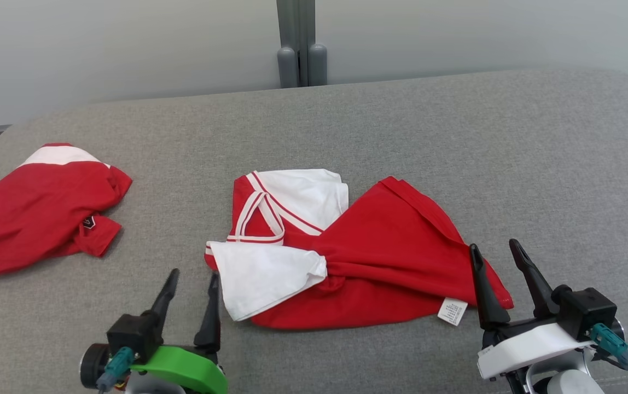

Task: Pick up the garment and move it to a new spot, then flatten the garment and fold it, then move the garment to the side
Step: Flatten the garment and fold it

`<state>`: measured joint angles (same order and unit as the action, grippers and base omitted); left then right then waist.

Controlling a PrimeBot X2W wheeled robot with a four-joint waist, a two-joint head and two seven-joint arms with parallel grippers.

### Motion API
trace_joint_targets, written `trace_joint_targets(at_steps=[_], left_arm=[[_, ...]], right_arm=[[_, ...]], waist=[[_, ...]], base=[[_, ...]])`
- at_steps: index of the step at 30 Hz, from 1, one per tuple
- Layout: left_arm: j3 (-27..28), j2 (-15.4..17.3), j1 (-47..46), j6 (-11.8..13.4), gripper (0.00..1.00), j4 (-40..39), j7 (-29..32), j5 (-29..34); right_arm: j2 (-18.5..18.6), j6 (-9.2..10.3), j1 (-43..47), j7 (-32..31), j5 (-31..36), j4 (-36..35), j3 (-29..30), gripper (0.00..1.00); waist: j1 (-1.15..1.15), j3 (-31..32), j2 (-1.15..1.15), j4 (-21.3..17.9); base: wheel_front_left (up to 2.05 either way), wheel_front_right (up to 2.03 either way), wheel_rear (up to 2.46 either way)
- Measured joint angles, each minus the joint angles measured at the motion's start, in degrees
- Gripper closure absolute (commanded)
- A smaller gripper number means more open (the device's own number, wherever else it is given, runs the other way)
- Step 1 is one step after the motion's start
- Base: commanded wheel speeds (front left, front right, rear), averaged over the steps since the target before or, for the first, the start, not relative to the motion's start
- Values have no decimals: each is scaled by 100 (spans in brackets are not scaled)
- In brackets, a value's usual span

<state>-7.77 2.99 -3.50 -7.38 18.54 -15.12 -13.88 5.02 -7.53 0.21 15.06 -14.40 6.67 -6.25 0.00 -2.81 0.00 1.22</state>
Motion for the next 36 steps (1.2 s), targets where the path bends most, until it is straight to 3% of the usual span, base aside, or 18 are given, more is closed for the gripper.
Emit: trace_joint_targets(at_steps=[9,20,21,22,23,36], left_arm=[[-719,24,-190,-1,0,777,-1,-292],[-746,24,-342,-1,0,1262,0,-658],[-769,22,-369,-1,9,1285,0,-738],[-822,22,-396,-1,73,1323,0,-802],[-857,22,-413,-1,100,1336,0,-813],[-219,133,-438,-1,100,333,0,-732]], right_arm=[[-58,0,-76,-1,8,40,-31,0],[-87,0,-151,-1,51,4,7,0],[-91,0,-165,0,52,2,10,0],[-93,0,-166,0,57,1,11,0],[-94,0,-166,-1,59,-2,13,0],[-116,0,-80,0,66,-9,76,0]], waist=[[0,-132,0,-148],[0,-340,0,-284],[0,-343,0,-287],[0,-343,0,-286],[0,-342,0,-286],[0,-289,0,18]], base=[[0,0,0],[0,0,0],[0,0,0],[0,0,0],[0,0,0],[0,0,0]])
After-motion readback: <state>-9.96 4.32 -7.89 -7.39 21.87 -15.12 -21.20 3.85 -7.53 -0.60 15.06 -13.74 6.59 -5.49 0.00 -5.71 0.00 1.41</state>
